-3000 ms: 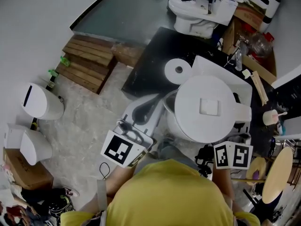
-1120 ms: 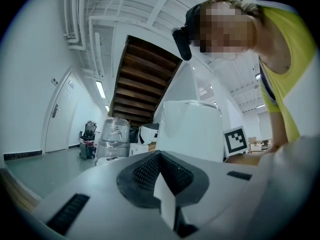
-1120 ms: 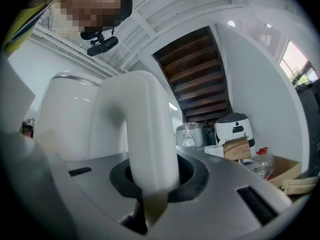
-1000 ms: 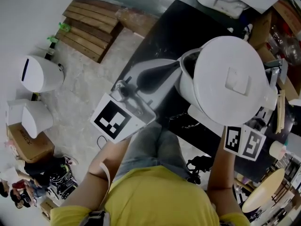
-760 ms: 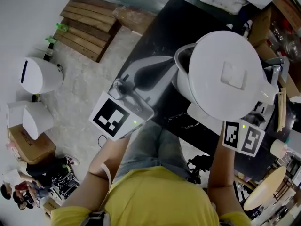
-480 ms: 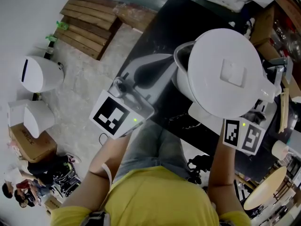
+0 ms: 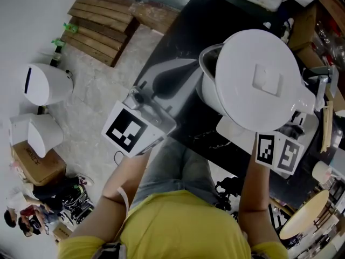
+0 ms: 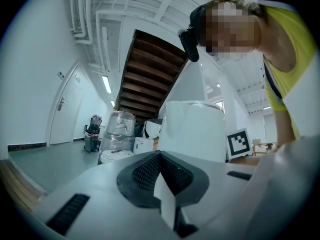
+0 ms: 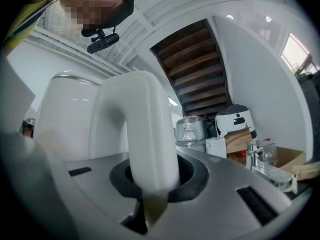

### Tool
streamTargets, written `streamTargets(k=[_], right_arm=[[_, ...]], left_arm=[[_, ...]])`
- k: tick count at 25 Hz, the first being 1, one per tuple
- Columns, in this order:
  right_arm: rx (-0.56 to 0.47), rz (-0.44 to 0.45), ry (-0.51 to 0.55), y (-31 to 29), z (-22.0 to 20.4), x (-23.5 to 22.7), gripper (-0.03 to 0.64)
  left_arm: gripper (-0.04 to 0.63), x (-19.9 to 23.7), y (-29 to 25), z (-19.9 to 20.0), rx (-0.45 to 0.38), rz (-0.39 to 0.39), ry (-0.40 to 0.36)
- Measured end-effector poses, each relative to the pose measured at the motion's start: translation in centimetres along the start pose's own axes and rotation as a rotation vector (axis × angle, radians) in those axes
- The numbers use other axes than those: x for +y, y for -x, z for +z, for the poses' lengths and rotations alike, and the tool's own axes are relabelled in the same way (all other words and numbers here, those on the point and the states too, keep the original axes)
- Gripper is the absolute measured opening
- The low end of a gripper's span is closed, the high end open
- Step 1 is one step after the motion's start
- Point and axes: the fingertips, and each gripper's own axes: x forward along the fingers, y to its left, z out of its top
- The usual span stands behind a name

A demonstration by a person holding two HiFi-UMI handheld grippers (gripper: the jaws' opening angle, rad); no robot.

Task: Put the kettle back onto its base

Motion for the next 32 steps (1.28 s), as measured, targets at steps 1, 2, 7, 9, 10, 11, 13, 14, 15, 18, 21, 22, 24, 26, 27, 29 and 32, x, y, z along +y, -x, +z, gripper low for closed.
streamTargets(k=[1,2,7,9,10,11,13,14,15,18,21,22,24,26,27,29,32], right_arm=[[0.002,-0.001,0.001,-0.1,-0.1,0.0,0.061],[0.006,-0.003,0.008,-0.1,-0.2,0.0,0.061],[0.026,-0.003,0.033,-0.3,-1.0,0.7,0.06],[0.033,-0.006,0.024,-0.4,-1.2,0.6,0.06],[0.036,-0.009,0.02,-0.4,-1.3,0.6,0.06],[0.038,-0.01,0.018,-0.4,-1.3,0.5,0.06],[0.043,-0.01,0.017,-0.4,-1.4,0.3,0.06],[0.049,-0.009,0.019,-0.4,-1.5,0.4,0.06],[0.055,-0.005,0.021,-0.4,-1.5,0.4,0.06],[0.067,0.004,0.028,-0.4,-1.7,0.7,0.06],[0.064,0.001,0.039,-0.2,-1.6,0.9,0.061],[0.067,-0.003,0.04,-0.2,-1.5,0.9,0.067],[0.078,-0.018,0.035,0.1,-1.6,0.6,0.102],[0.098,-0.048,0.033,0.4,-1.7,0.3,0.128],[0.109,-0.07,0.036,0.6,-1.7,0.1,0.139],[0.13,-0.122,0.048,1.1,-1.8,-0.2,0.147],[0.167,-0.203,0.073,1.7,-2.0,-0.5,0.147]], left_arm=[[0.003,0.1,0.0,-0.1,-0.001,0.003,-0.004],[0.002,0.2,0.0,-0.1,0.0,0.01,-0.002],[0.002,0.9,0.2,-0.4,0.0,0.03,0.019],[0.003,0.9,0.3,-0.5,0.001,0.033,0.024],[0.003,0.9,0.3,-0.6,-0.001,0.04,0.029],[0.003,0.9,0.3,-0.6,-0.006,0.05,0.037],[0.003,0.9,0.2,-0.8,-0.02,0.079,0.056],[0.003,1.0,0.3,-0.9,-0.023,0.095,0.064],[0.003,1.0,0.3,-1.0,-0.024,0.108,0.071],[0.002,1.1,0.6,-1.4,-0.013,0.138,0.083],[0.003,1.2,0.8,-1.8,0.005,0.169,0.091],[0.003,1.1,0.9,-1.9,0.007,0.176,0.094],[0.003,0.9,1.0,-1.9,0.008,0.187,0.102],[0.003,0.7,0.9,-1.7,0.008,0.197,0.108],[0.003,0.6,0.9,-1.6,0.009,0.203,0.107],[0.003,0.4,0.8,-1.4,0.008,0.216,0.101],[0.002,0.3,0.9,-1.3,0.006,0.242,0.099]])
